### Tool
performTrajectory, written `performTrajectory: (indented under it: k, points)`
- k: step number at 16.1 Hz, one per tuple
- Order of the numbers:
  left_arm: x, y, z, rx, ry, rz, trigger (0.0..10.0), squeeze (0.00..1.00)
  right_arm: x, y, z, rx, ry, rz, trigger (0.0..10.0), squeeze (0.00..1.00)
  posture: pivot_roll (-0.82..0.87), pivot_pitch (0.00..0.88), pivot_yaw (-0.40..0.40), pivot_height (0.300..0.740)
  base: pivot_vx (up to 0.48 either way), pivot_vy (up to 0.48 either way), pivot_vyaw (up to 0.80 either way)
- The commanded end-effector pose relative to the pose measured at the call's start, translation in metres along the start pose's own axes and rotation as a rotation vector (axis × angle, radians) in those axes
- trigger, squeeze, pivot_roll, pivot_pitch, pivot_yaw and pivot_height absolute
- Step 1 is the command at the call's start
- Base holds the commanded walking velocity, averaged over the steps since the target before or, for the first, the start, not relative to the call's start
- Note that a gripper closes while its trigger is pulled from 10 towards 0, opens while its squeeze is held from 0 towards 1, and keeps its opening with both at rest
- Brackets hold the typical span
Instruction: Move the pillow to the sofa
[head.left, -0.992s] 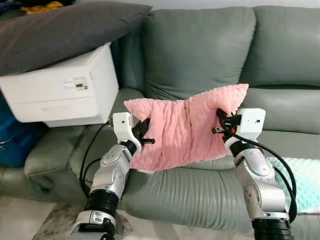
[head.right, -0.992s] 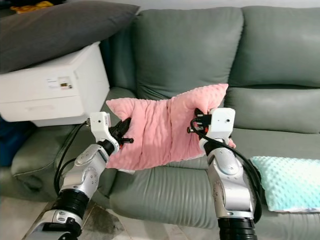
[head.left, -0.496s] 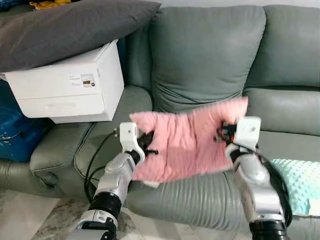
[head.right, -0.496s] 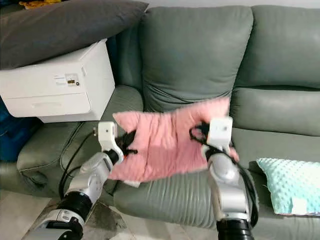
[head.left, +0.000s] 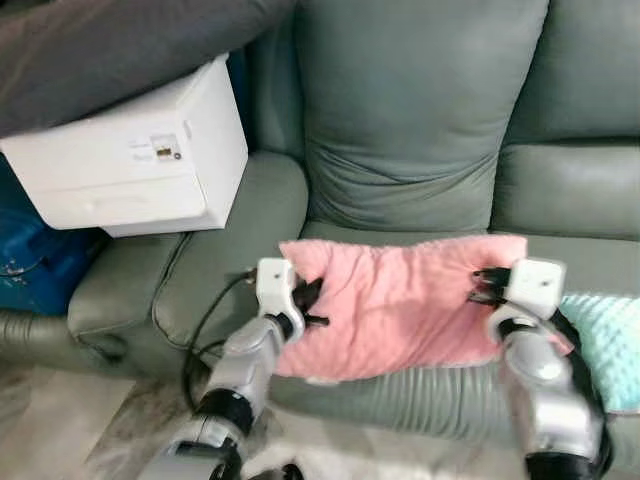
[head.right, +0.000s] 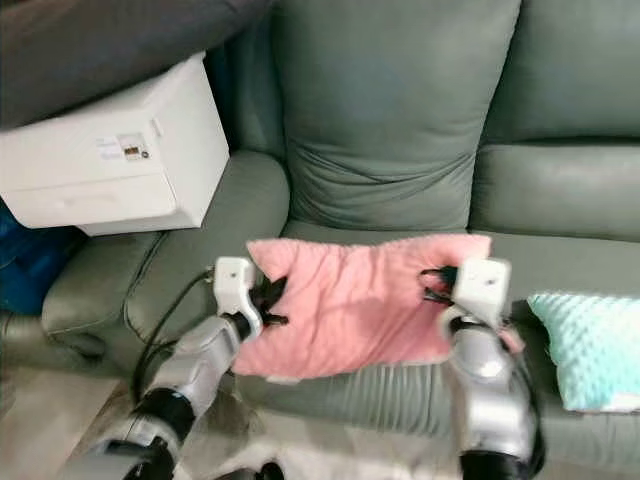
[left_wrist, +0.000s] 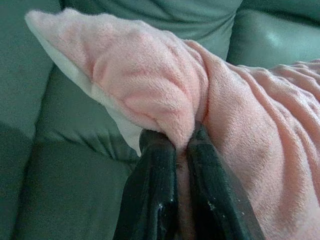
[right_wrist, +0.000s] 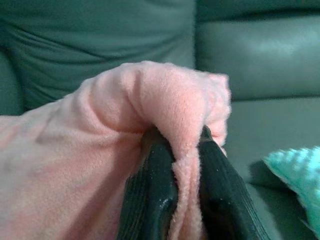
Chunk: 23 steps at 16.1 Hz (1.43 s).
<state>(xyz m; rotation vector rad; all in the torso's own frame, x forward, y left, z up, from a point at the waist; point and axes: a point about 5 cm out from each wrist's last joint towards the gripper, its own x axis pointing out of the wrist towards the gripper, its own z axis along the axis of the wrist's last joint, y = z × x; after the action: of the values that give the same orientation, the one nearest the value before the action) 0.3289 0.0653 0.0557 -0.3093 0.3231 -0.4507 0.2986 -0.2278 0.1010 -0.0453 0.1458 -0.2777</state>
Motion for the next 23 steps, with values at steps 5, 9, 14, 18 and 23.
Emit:
performTrajectory:
  k: [5, 9, 14, 18, 23]
  points:
    - [0.017, -0.009, 0.031, 0.02, -0.078, 0.054, 10.0, 0.0, 0.024, 0.006, 0.021, 0.019, -0.041, 0.03, 10.0, 0.0, -0.21, 0.323, 0.163, 0.74, 0.0, 0.0, 0.0]
    - [0.019, -0.004, 0.042, 0.047, -0.105, 0.113, 10.0, 0.0, 0.036, 0.016, 0.035, 0.044, -0.094, 0.066, 10.0, 0.0, -0.22, 0.362, 0.168, 0.74, 0.0, 0.0, 0.0]
    - [0.024, -0.007, 0.057, 0.104, -0.136, 0.113, 10.0, 0.0, 0.044, 0.028, 0.048, 0.066, -0.173, 0.038, 10.0, 0.0, -0.21, 0.39, 0.172, 0.74, 0.0, 0.0, 0.0]
    - [0.024, -0.007, 0.057, 0.104, -0.136, 0.113, 10.0, 0.0, 0.044, 0.028, 0.048, 0.066, -0.173, 0.038, 10.0, 0.0, -0.21, 0.39, 0.172, 0.74, 0.0, 0.0, 0.0]
    - [0.024, -0.007, 0.057, 0.104, -0.136, 0.113, 10.0, 0.0, 0.044, 0.028, 0.048, 0.066, -0.173, 0.038, 10.0, 0.0, -0.21, 0.39, 0.172, 0.74, 0.0, 0.0, 0.0]
